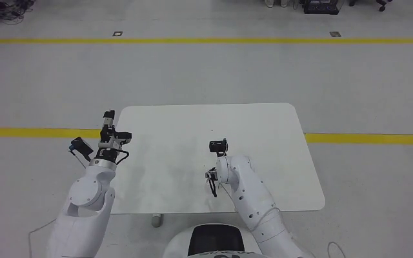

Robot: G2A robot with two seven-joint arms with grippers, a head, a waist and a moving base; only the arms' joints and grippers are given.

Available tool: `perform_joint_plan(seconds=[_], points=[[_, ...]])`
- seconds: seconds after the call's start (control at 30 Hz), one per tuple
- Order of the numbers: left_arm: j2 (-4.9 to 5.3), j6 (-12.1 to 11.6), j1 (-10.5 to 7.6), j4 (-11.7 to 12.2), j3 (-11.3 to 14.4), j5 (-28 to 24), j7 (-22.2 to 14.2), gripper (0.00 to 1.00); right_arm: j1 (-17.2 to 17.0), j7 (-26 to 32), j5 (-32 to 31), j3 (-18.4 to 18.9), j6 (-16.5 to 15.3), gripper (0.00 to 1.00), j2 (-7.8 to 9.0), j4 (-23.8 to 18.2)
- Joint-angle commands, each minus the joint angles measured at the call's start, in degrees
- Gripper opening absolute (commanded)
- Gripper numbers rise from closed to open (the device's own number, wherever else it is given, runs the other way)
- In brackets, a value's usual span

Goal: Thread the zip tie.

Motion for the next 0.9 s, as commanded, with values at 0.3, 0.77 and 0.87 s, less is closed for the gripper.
perform_joint_plan(seconds=[0.3,0.77,0.87], points=[[0.00,0.00,0.00,0.00,0.00,0.00,0.00,1.00,0.55,0.24,0.00,1.97,0.00,0.34,-0.30,1.29],[0.00,0.00,0.00,0.00,0.00,0.00,0.00,1.00,2.89,-1.10,0.00,3.68,0.00,0.24,-1.83,7.33],[0.00,0.00,0.00,0.00,0.00,0.00,0.00,1.00,3.43,-1.28,0.00,4.04,0.00,0.23,-2.13,8.81]])
